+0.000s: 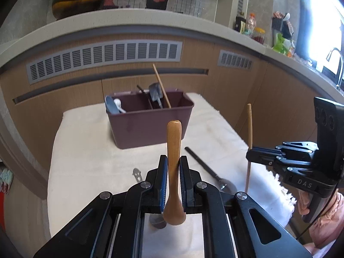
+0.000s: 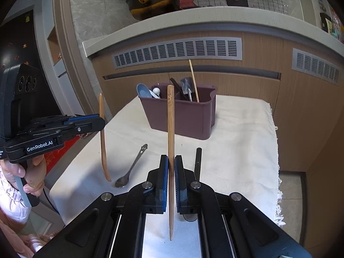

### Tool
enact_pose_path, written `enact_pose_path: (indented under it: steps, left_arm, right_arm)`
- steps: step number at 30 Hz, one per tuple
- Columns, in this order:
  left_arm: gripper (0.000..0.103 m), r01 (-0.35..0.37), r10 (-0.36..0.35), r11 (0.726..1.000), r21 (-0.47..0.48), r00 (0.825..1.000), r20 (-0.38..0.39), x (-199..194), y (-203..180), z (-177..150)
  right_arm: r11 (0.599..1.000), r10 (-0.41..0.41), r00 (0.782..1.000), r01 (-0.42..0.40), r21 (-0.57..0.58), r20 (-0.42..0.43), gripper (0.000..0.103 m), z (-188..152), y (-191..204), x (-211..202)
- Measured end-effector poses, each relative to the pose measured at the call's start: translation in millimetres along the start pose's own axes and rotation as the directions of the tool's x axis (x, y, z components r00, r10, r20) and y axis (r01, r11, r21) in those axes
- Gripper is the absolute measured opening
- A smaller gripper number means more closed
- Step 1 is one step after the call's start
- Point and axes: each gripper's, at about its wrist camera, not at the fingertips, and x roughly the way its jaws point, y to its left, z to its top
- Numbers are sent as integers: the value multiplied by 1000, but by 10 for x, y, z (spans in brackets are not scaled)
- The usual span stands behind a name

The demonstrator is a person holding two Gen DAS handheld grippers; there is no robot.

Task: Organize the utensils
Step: 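Lift the chopstick and wooden spoon and lower both into the caddy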

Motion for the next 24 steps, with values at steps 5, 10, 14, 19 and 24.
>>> enact_pose_path:
  steps: [5,10,14,19,24]
  left_arm:
    - [11,6,-6,1000,1,998,64,-216,-31,137]
    - [11,12,-16,1000,24,983,183,-545,-111,446]
    - [11,-18,1,999,50,945,327,-909,-183,829]
    - [11,-72,40,996,46,873,486,-1187,-151,1295]
    - [11,-57,40,998,18,858,512,-1043,59,1539]
  right_arm:
    - [1000,-15,998,16,-23,58,5,150,98,-182]
    - [996,-55,977,70,-64,206,5,567,201,-560]
    - [986,-89,927,135,-103,364,5,1061,299,-903]
    - [981,-106,884,168,-96,455,5,1524,301,-973]
    - [983,-119,884,170,-74,452,5,1754,218,-691]
